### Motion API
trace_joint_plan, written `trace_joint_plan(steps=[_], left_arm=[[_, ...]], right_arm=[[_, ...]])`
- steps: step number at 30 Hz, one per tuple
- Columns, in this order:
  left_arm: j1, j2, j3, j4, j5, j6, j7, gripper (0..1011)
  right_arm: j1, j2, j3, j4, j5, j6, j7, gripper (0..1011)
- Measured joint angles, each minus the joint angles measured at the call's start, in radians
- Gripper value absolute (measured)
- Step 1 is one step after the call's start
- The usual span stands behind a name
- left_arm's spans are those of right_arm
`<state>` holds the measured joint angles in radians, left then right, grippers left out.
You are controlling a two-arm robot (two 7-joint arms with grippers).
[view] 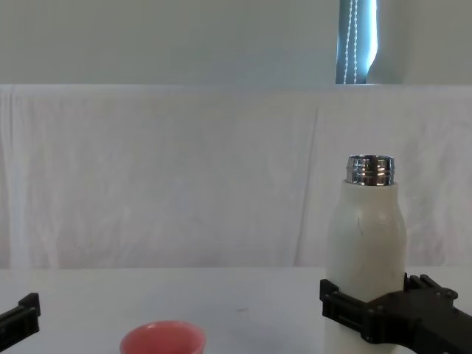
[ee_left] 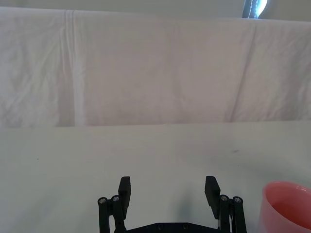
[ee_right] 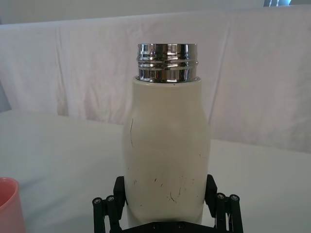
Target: Grasp the thermos with one hand and pour water into the cup lid.
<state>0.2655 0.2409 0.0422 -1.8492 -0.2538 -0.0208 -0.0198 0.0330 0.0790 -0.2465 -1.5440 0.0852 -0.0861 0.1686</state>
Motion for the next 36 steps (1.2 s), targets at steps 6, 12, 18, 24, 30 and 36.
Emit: trace_joint_plan(steps=[6,12,18,24,30,36], left_arm=[[0.0,0.0,0.0,0.0,0.0,0.0,0.0,1001],[0.0,0.0,0.0,0.0,0.0,0.0,0.0,1001],[0.0,0.0,0.0,0.0,0.0,0.0,0.0,1001],[0.0,0.0,0.0,0.0,0.0,0.0,0.0,1001],[0.0,0.0,0.0,0.0,0.0,0.0,0.0,1001],[0.0,0.0,0.0,0.0,0.0,0.0,0.0,1001]], right_arm=[[0.015,-0.003,-0.004,0.019,0.001,0.004,0.002,1001],[0.023,-0.004,-0.009,0.027,0.001,0.005,0.003,1001],[0.025,-0.004,-0.013,0.03,0.001,0.005,0.004,1001],[0.025,-0.005,-0.014,0.031,0.001,0.005,0.004,947],[0.025,-0.005,-0.015,0.031,0.002,0.006,0.003,947],[0.026,-0.004,-0.017,0.031,0.003,0.007,0.003,947]])
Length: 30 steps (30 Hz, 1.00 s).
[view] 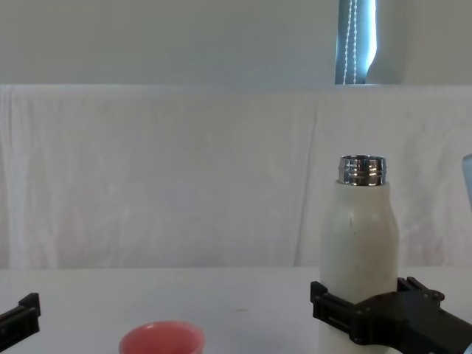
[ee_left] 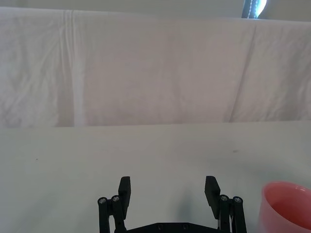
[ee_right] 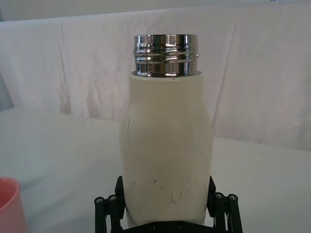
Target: Grasp the thermos with one hand and pour water into the cup lid.
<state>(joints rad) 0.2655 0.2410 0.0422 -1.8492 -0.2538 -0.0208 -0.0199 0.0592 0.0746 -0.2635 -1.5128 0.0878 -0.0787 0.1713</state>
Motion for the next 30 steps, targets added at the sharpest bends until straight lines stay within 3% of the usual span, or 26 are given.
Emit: trace_joint_plan(steps=[10,30], left_arm=[[0.0,0.0,0.0,0.0,0.0,0.0,0.0,1001],[0.0,0.0,0.0,0.0,0.0,0.0,0.0,1001]], right_arm=[[0.001,0.006,-0.006,-0.007,-0.003,0.012,0.004,947],[-0.007,0.023,-0.02,-0.106,-0.024,0.057,0.002,947]])
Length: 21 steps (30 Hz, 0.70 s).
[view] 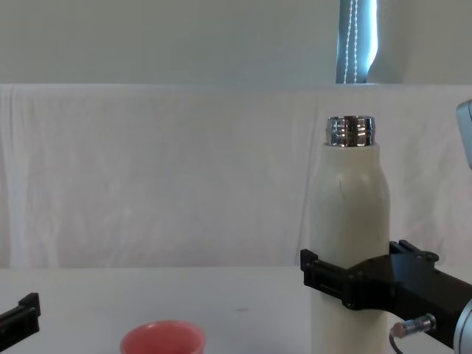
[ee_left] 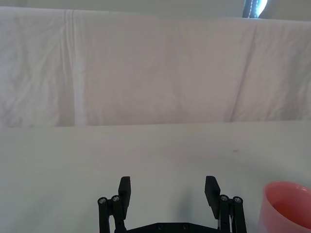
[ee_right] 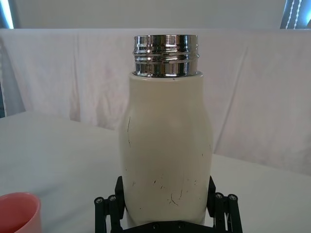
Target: Grasp the thermos with one hand and pour water into the cup lid.
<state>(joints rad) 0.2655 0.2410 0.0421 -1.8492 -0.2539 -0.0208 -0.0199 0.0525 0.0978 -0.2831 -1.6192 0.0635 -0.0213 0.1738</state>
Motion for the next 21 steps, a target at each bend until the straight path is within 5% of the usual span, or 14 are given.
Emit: trace_joint_plan(steps=[21], left_arm=[[0.0,0.0,0.0,0.0,0.0,0.0,0.0,1001]], right_arm=[[0.011,0.022,-0.032,-0.034,-0.084,0.022,-0.014,947]])
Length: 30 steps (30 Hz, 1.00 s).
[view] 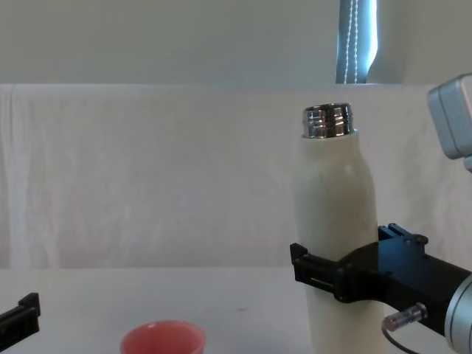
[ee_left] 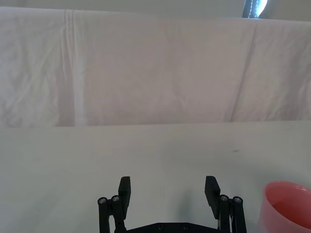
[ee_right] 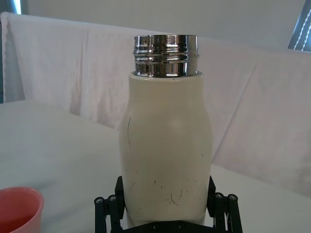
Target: Grasp the thermos with one hand and pour water into the cup lid.
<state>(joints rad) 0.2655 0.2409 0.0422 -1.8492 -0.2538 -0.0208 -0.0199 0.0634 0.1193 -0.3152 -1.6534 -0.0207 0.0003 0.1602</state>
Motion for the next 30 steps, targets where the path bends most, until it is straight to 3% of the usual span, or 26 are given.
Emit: trace_joint_plan(steps=[13,30], left_arm=[[0.0,0.0,0.0,0.0,0.0,0.0,0.0,1001],[0.0,0.0,0.0,0.0,0.0,0.0,0.0,1001]], right_arm=[[0.01,0.015,-0.023,-0.005,-0.098,-0.011,-0.018,947],[0.026,0.036,-0.059,0.003,-0.276,-0.042,-0.056,947]])
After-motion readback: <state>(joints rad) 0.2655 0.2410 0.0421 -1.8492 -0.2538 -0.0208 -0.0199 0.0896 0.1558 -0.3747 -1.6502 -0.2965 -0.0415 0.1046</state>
